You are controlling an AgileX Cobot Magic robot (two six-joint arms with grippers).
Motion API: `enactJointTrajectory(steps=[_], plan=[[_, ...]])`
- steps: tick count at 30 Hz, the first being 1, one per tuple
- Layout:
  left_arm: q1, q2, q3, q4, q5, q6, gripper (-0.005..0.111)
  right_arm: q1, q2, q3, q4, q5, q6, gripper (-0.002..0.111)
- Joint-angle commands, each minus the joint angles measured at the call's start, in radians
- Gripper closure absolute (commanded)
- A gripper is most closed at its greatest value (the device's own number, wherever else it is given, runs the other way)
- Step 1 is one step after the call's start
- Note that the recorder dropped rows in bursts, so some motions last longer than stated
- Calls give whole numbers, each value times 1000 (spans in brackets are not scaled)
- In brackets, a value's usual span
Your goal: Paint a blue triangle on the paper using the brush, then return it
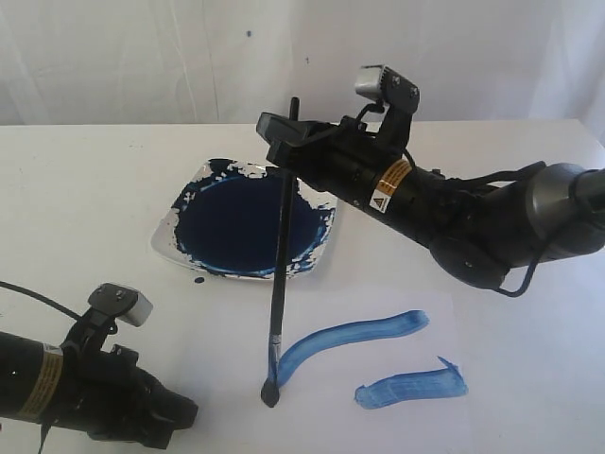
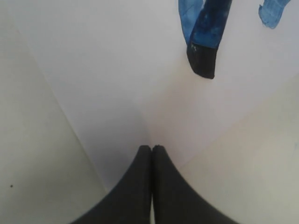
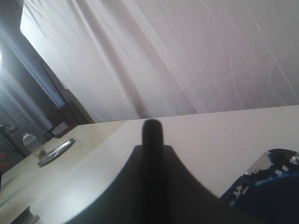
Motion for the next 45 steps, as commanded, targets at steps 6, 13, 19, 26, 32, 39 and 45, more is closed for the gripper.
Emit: enactJointTrajectory(steps=[6,13,19,26,32,39,45], plan=[[-8,0,4,14,29,4,107,1,2,1,-3,26,-53,108],[-8,0,4,14,29,4,107,1,0,1,-7,42,-53,108],[-8,0,4,14,29,4,107,1,-22,1,-34,114,-53,108],[-8,0,4,14,29,4,107,1,-46,4,-41,134,-59,108],[-8,0,4,14,29,4,107,1,-99,66,-23,194,-141,108],[-8,0,4,14,29,4,107,1,-104,73,-21,212,-149,108],[-8,0,4,14,29,4,107,1,-137,73,-34,268,-159,108]])
